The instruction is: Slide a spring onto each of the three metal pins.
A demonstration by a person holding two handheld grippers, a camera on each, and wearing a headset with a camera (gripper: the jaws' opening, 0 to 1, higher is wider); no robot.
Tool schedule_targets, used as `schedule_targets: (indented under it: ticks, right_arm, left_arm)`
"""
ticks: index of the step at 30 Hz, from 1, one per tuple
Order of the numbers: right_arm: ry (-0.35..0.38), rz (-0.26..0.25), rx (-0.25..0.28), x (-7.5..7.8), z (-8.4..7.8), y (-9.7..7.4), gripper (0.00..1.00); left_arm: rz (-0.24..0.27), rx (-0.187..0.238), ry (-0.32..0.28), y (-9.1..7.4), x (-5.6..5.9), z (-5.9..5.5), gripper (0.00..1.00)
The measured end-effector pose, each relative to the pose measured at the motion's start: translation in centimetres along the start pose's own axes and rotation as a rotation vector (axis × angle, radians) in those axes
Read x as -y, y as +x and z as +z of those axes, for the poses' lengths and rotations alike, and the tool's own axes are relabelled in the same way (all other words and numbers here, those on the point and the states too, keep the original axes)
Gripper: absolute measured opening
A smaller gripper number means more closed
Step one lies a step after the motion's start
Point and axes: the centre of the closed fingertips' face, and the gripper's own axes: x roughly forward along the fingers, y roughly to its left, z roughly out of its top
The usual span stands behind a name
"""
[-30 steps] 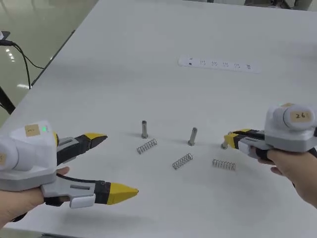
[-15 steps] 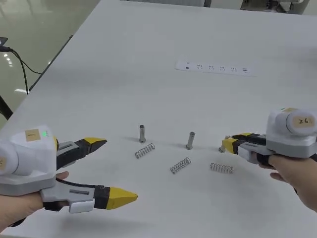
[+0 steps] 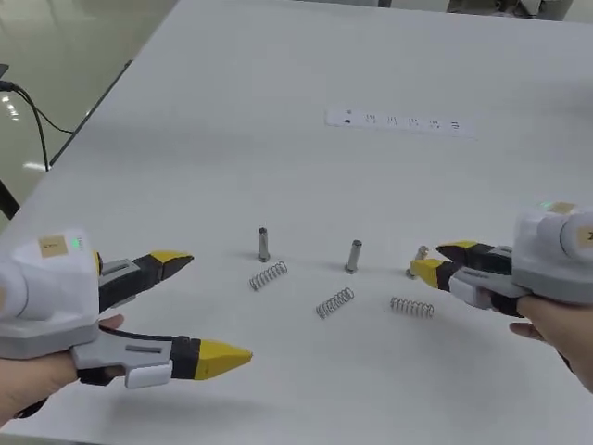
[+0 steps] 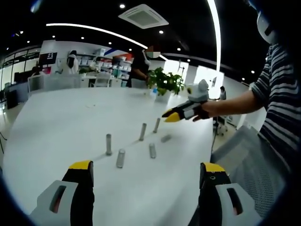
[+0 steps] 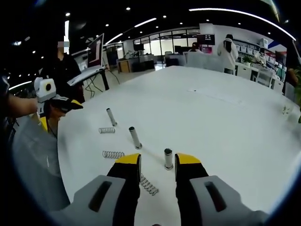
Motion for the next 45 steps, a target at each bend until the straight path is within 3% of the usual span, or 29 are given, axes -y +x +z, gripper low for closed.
schedule_targets:
  ticks: [8, 24, 33, 45]
  right_arm:
    - [-0.135, 0.064, -0.016, -1.4, -0.5, -0.9, 0.28]
    - [-0.347, 0.165, -0.148, -2.7, -3.2, -0.5, 0.25]
    - [-0.414, 0.205, -0.230, -2.5, -5.0, 0.0, 0.24]
    - [-0.464, 0.237, -0.287, -2.4, -6.5, 0.8, 0.20]
  left_arm:
    - [-0.002, -0.006, -0.001, 0.2, 0.1, -0.3, 0.90]
    - [0.004, -0.003, 0.007, -0.3, -0.1, -0.1, 0.90]
    - [0.008, -0.014, 0.017, -0.5, -0.6, -0.2, 0.90]
    - [0.002, -0.016, 0.027, -0.2, -0.9, 0.3, 0.90]
